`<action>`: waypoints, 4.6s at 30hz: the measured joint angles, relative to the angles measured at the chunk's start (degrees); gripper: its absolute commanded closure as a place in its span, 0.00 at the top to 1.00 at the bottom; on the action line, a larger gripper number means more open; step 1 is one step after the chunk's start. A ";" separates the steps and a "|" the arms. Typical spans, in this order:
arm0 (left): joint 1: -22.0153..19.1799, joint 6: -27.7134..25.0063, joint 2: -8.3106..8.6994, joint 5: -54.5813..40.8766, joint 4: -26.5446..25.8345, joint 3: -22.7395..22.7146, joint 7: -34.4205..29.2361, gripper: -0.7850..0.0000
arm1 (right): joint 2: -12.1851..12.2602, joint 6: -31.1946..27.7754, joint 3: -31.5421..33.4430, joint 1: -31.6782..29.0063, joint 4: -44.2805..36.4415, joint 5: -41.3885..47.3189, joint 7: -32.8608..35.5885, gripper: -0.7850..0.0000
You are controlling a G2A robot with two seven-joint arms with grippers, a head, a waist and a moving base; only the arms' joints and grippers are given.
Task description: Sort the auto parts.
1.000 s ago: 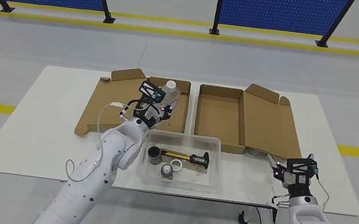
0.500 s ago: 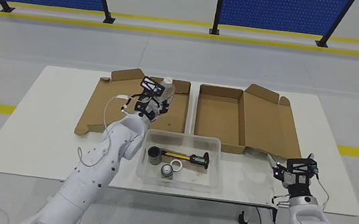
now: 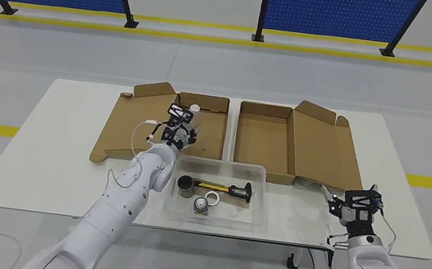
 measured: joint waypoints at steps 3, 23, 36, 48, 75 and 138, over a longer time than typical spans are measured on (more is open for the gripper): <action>-0.24 0.12 -0.28 -0.33 1.10 -0.03 0.29 0.00 | 0.00 0.00 0.00 0.00 0.00 0.00 0.00 1.00; -1.15 0.63 -1.37 0.18 4.67 -0.81 0.80 1.00 | 0.00 0.00 0.00 0.00 0.00 0.00 0.00 1.00; 2.75 2.05 0.40 9.63 -6.54 -4.01 -2.27 1.00 | 0.00 0.00 0.00 0.00 0.00 0.00 0.00 1.00; 13.86 -9.68 3.41 12.75 -33.33 -11.85 -11.32 1.00 | 0.00 0.00 0.00 0.00 0.00 0.00 0.00 1.00; 20.72 -44.38 6.84 -14.31 -48.64 -13.58 -51.30 1.00 | 0.00 0.00 0.00 0.00 0.00 0.00 0.00 1.00; 19.57 13.34 4.63 -18.75 -45.09 -3.96 -65.38 1.00 | 0.00 0.00 0.00 0.00 0.00 0.00 0.00 1.00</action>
